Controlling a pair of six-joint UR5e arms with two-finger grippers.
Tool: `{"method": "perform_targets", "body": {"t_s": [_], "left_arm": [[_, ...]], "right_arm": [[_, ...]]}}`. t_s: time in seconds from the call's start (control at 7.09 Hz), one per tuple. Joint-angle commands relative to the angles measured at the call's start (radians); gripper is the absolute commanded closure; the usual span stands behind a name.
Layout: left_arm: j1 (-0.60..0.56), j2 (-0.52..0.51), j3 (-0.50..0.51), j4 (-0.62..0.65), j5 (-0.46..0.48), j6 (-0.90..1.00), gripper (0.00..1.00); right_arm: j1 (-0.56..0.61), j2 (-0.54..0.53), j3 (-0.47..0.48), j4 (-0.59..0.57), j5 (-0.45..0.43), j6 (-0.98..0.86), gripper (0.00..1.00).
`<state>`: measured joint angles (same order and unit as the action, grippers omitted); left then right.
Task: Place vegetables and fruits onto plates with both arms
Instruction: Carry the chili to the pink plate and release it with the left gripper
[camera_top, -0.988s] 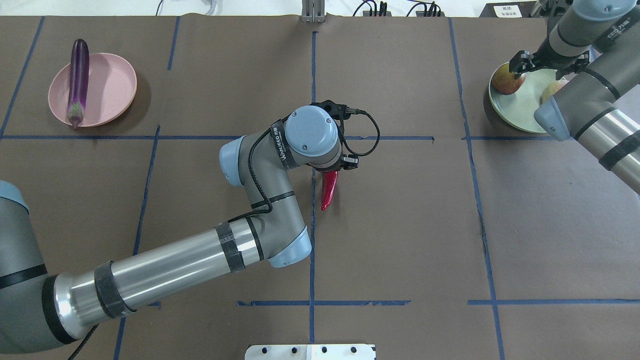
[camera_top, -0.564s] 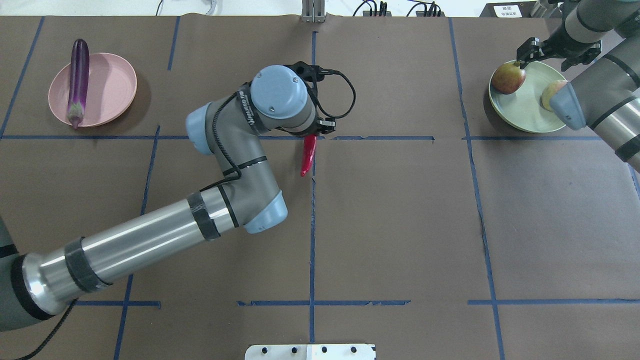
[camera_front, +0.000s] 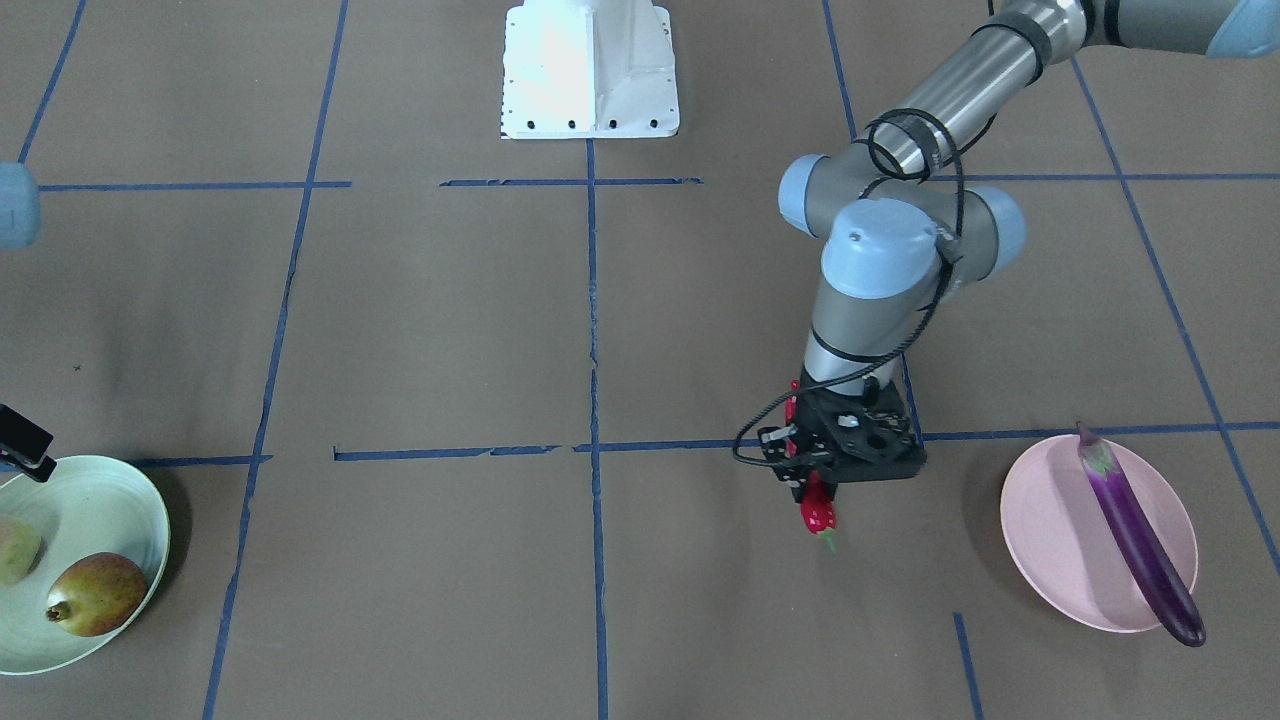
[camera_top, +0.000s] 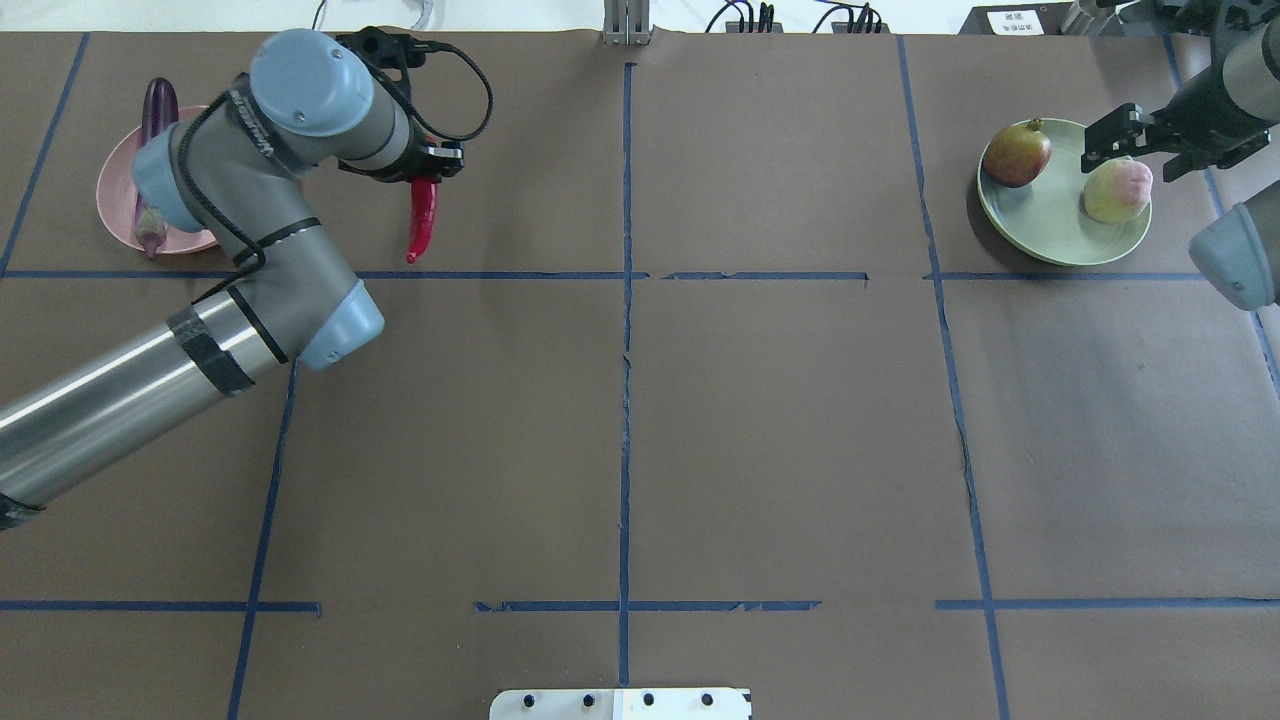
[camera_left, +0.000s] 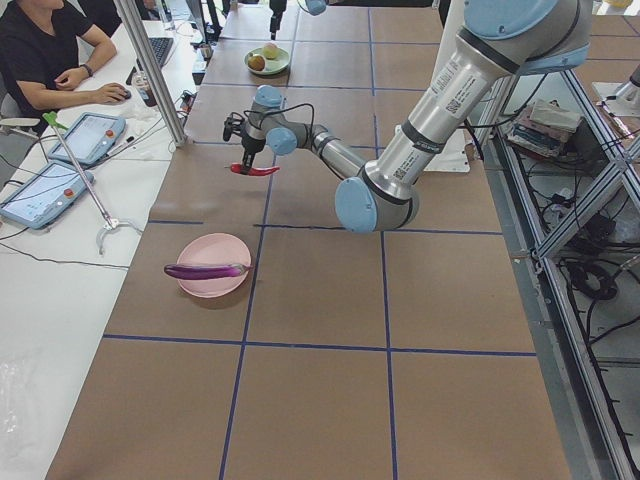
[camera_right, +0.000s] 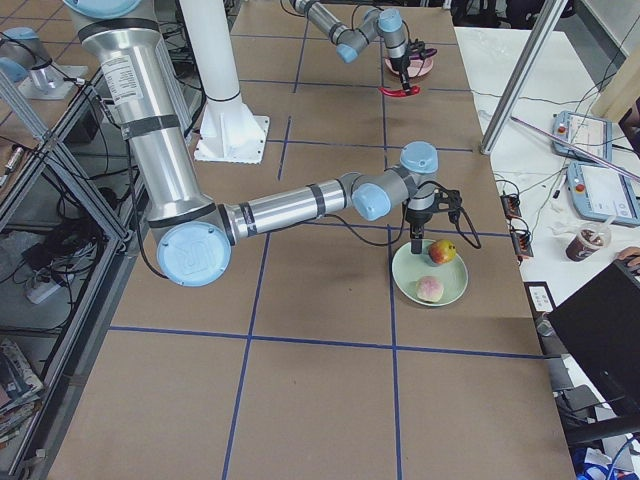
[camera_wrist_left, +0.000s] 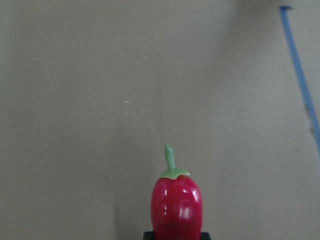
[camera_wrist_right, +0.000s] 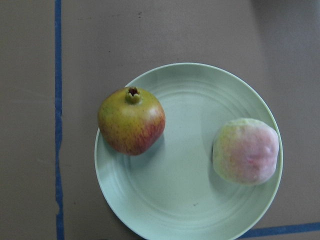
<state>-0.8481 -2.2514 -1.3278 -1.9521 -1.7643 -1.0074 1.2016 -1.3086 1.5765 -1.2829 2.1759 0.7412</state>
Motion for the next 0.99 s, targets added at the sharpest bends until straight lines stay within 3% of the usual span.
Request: {"method": "perform_targets", "body": {"t_s": [0.0, 0.28, 0.56, 0.85], "left_arm": [[-0.130, 0.042, 0.004, 0.104, -0.024, 0.136, 1.00], [-0.166, 0.043, 0.054, 0.159, -0.027, 0.190, 1.00], [-0.167, 0.041, 0.110, 0.154, -0.027, 0.187, 1.00], [-0.169, 0.038, 0.236, 0.046, -0.026, 0.188, 0.97]], "right_arm": [[0.001, -0.085, 0.104, -0.006, 0.015, 0.000, 0.00], [0.001, -0.153, 0.186, -0.010, 0.025, 0.000, 0.00], [0.006, -0.179, 0.201, -0.006, 0.056, 0.000, 0.00], [0.013, -0.202, 0.227, -0.004, 0.056, 0.000, 0.00]]}}
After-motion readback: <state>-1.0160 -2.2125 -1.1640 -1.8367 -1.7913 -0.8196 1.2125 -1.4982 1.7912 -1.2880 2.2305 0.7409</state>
